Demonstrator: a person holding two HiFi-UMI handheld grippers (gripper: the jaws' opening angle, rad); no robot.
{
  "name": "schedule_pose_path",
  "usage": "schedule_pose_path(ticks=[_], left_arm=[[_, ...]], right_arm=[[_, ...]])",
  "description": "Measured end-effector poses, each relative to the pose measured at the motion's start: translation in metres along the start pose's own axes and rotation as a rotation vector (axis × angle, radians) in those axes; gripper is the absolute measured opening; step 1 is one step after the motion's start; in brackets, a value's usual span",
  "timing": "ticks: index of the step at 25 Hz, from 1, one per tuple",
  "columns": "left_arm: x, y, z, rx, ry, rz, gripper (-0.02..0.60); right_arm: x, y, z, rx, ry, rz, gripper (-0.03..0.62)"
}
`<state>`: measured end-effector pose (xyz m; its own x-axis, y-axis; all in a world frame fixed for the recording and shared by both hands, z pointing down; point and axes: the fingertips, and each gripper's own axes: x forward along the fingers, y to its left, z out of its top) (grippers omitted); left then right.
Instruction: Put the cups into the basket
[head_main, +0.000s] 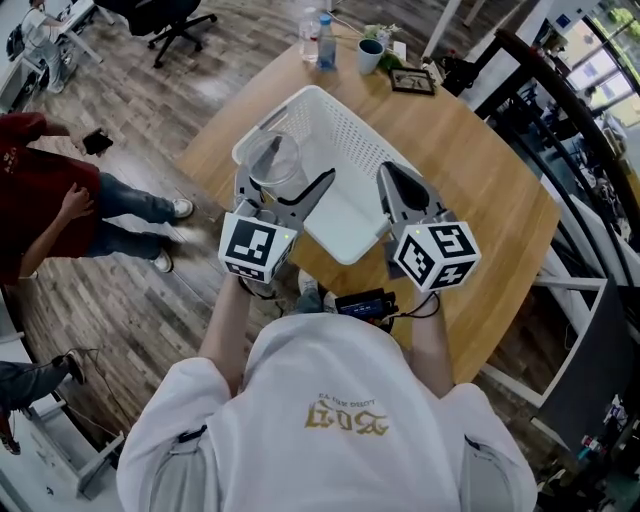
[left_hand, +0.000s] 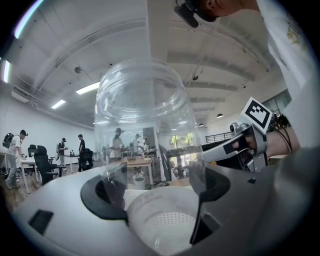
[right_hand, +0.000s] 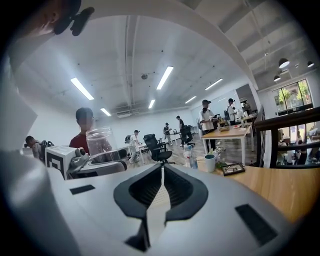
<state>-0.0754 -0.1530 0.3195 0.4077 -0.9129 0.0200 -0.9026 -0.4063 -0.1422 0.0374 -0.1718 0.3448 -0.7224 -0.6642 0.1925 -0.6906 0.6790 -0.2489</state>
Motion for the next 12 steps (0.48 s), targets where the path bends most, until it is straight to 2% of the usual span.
schedule_pose_path(ticks=[4,12], left_arm=[[0.020,0.001,-0.006,0.009,0.000,-0.034,0.374],[0.063,0.004,-0.020,0.059,-0.008,-0.068,0.376]], right_arm=[[0.012,-0.002,0.008,0.046,0.006,0.021,0.014],[0.026,-0.008,0.034,0.035,-0.006,-0.004,0.014]])
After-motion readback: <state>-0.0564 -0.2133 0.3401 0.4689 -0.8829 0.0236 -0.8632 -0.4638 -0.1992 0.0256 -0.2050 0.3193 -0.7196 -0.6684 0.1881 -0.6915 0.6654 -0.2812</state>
